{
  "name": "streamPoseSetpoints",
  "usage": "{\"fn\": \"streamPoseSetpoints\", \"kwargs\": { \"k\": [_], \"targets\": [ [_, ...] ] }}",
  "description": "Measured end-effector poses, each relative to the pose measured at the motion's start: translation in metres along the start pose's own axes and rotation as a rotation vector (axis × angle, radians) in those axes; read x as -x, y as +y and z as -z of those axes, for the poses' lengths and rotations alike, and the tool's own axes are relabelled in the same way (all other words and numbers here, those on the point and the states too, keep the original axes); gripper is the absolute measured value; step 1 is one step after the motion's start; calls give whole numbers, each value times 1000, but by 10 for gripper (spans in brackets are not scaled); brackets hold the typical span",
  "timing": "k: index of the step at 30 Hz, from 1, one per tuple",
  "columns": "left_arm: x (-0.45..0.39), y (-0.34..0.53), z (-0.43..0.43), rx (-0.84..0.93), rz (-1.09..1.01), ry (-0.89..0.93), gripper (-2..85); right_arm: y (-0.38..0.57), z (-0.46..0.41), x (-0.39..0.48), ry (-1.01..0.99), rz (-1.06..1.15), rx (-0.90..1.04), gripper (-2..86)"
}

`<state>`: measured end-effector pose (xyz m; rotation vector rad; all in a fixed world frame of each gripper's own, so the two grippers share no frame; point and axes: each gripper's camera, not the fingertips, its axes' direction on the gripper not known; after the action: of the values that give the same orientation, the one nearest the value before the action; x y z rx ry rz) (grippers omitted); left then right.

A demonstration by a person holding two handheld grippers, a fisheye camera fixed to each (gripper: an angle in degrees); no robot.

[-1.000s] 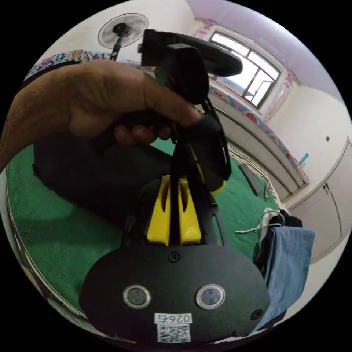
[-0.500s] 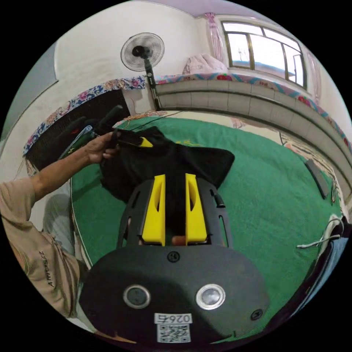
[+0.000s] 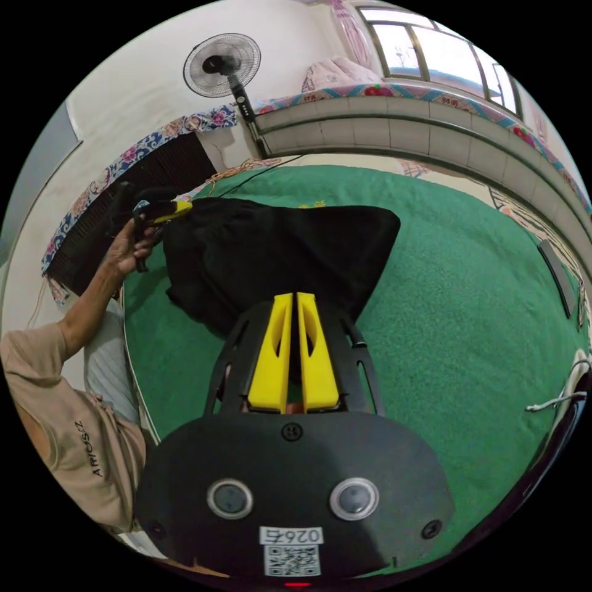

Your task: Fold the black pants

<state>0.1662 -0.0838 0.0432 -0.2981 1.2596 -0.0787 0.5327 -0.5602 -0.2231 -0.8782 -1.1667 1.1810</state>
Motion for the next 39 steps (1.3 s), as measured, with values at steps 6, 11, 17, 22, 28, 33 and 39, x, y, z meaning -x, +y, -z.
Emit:
{"fn": "streamPoseSetpoints", "kwargs": {
  "k": [6, 11, 17, 22, 28, 33, 39],
  "targets": [
    [-101, -2, -97, 207, -310, -214, -9, -5, -35, 20, 26, 91, 115, -9],
    [-83, 12, -138, 370, -304, -340, -9, -5, -36, 12, 53, 131, 184, -8],
    [-146, -1, -128, 186, -367, -212, -4, 8, 7, -48, -14, -131, 72, 18],
    [-186, -49, -187, 243, -347, 60, 29, 26, 26, -96, -144, -334, -4, 80],
    [-206, -83, -297, 426, -308, 94, 142, 29, -14, -98, -148, -428, 55, 109],
    [-223, -89, -376, 614, -280, -15, 235, 21, -23, -66, 8, -322, 23, 58],
    [-255, -102, -431, 809, -285, -259, 182, 14, -8, -34, 83, -173, -54, 22]
  ]
}}
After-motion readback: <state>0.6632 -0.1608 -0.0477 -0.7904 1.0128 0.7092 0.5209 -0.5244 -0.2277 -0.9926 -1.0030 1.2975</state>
